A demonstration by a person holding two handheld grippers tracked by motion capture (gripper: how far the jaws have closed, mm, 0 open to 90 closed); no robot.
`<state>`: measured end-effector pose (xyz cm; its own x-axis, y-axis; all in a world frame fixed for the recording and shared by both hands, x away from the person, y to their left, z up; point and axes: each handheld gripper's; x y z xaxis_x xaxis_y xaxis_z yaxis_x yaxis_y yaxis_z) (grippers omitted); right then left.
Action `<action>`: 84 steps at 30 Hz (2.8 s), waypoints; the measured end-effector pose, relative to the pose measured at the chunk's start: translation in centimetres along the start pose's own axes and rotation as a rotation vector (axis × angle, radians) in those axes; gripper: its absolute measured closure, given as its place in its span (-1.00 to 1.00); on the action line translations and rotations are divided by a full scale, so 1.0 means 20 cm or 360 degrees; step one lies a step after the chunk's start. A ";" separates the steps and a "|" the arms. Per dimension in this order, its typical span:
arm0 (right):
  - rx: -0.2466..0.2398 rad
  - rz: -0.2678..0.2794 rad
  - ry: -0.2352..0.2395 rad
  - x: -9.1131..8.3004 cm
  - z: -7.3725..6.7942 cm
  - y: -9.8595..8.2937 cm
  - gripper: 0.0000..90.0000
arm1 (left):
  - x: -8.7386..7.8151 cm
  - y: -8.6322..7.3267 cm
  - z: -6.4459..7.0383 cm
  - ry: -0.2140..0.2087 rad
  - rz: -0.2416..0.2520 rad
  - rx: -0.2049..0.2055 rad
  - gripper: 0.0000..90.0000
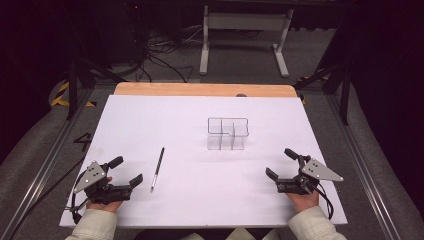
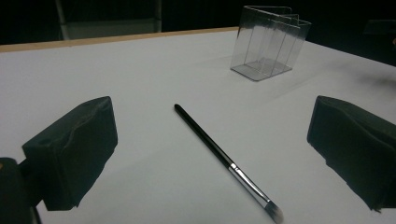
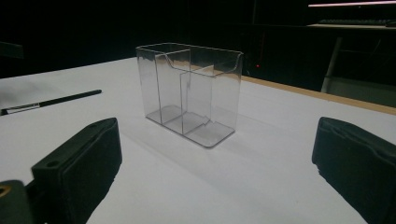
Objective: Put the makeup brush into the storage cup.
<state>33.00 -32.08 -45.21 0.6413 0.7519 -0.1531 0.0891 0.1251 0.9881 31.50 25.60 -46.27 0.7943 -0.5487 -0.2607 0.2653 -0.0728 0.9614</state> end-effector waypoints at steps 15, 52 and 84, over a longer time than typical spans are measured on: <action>0.0022 -0.0010 0.0004 0.00 0.00 0.00 -0.95 | 0.07 0.10 0.03 -0.0035 -0.0006 0.0005 -0.95; 0.0058 0.0019 0.0071 0.01 0.01 0.00 -1.00 | 0.24 0.30 0.11 -0.0058 -0.0189 0.0086 -0.95; 0.0016 0.0001 0.0070 -0.01 -0.01 0.02 -0.93 | 0.38 0.47 0.11 0.0021 -0.1000 -0.0032 -0.61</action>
<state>32.81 -32.00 -44.73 0.6072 0.7798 -0.1526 0.0965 0.1182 0.9883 38.86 18.97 -38.99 0.4900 -0.3957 -0.7767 0.6939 -0.3623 0.6223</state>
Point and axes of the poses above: each handheld gripper's, and its own axes: x roughly forward along the jaws, y roughly out of its top, z roughly to its right, and after that the axes turned 9 degrees about y, right-handed
